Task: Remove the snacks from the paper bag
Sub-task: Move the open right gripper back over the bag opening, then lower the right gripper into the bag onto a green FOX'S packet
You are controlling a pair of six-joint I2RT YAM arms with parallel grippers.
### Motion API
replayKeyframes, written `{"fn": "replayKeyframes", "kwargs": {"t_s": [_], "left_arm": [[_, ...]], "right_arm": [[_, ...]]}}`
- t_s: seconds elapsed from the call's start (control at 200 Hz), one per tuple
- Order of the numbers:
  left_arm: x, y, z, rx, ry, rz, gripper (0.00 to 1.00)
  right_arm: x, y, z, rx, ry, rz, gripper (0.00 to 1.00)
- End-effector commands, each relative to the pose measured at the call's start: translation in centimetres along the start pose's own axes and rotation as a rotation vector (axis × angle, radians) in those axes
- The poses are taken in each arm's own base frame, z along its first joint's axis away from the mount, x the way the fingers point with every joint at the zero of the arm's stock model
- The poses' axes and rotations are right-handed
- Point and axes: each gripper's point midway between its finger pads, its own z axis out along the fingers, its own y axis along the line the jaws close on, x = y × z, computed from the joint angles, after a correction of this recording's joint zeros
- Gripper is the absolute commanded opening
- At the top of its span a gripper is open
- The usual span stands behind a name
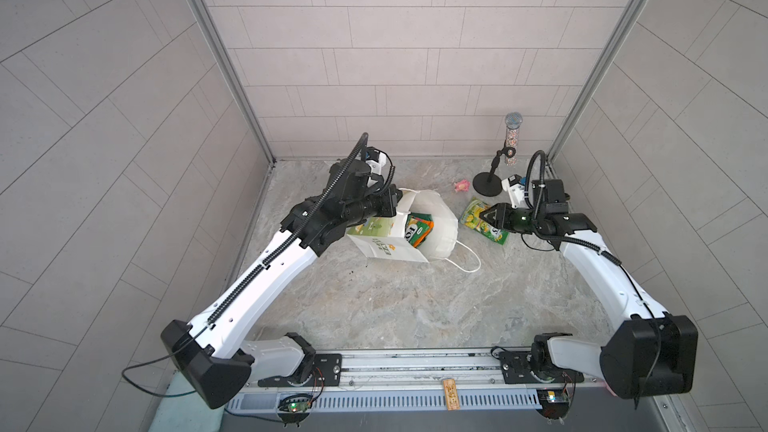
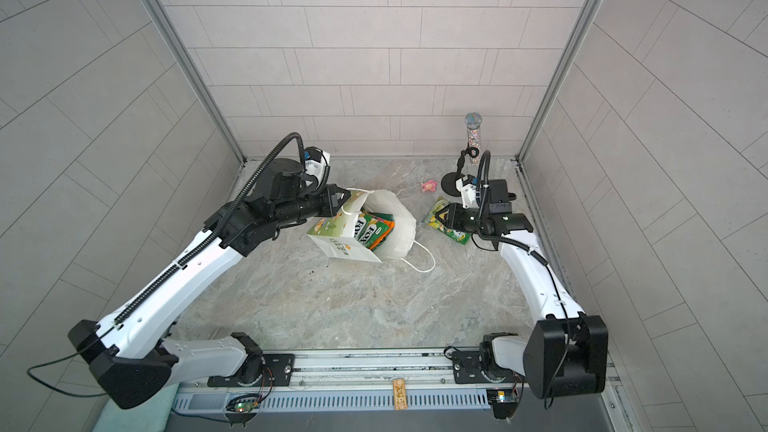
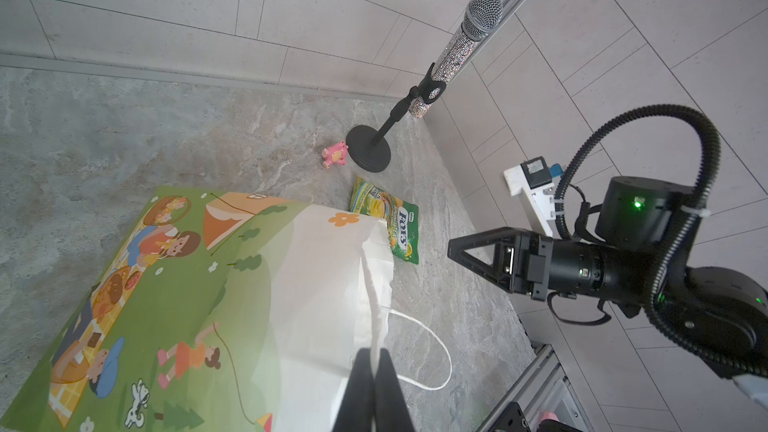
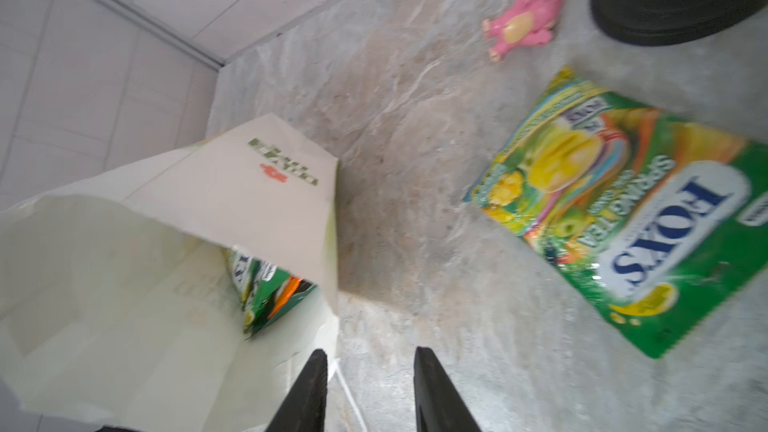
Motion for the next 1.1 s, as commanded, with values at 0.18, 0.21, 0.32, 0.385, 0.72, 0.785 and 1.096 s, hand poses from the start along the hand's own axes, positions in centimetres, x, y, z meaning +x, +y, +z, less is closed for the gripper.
{"fn": "replayKeyframes", "kwargs": {"t_s": [0.18, 0.21, 0.32, 0.385, 0.72, 0.785, 1.096], "left_arm": [[-0.4, -0.3, -1.5, 0.015, -0.024, 0.019, 0.00], [-0.3, -0.3, -1.5, 0.013, -0.023, 0.018, 0.00], [-0.3, -0.3, -1.4, 0.016, -0.018, 0.015, 0.00], [-0.3, -0.3, -1.3, 0.018, -0.018, 0.014, 0.00], [-0.4, -0.6, -1.0, 0.031, -0.014, 0.007, 0.00], [-0.4, -0.6, -1.0, 0.033, -0.013, 0.008, 0.00], [-0.5, -0.8, -1.0, 0.038, -0.015, 0.006, 0.00]], "right_arm": [[2.5, 8.1, 0.7, -0.205, -0.066, -0.082, 0.34], [2.9, 8.6, 1.1, -0.212, -0.052, -0.093, 0.33], [4.5, 10.7, 2.9, -0.260, -0.003, -0.124, 0.32], [5.4, 11.9, 3.7, -0.286, 0.028, -0.148, 0.31], [8.1, 13.7, 7.3, -0.300, 0.142, -0.216, 0.31], [8.4, 13.5, 8.0, -0.288, 0.155, -0.220, 0.31], [7.8, 11.5, 10.8, -0.130, 0.128, -0.190, 0.31]]}}
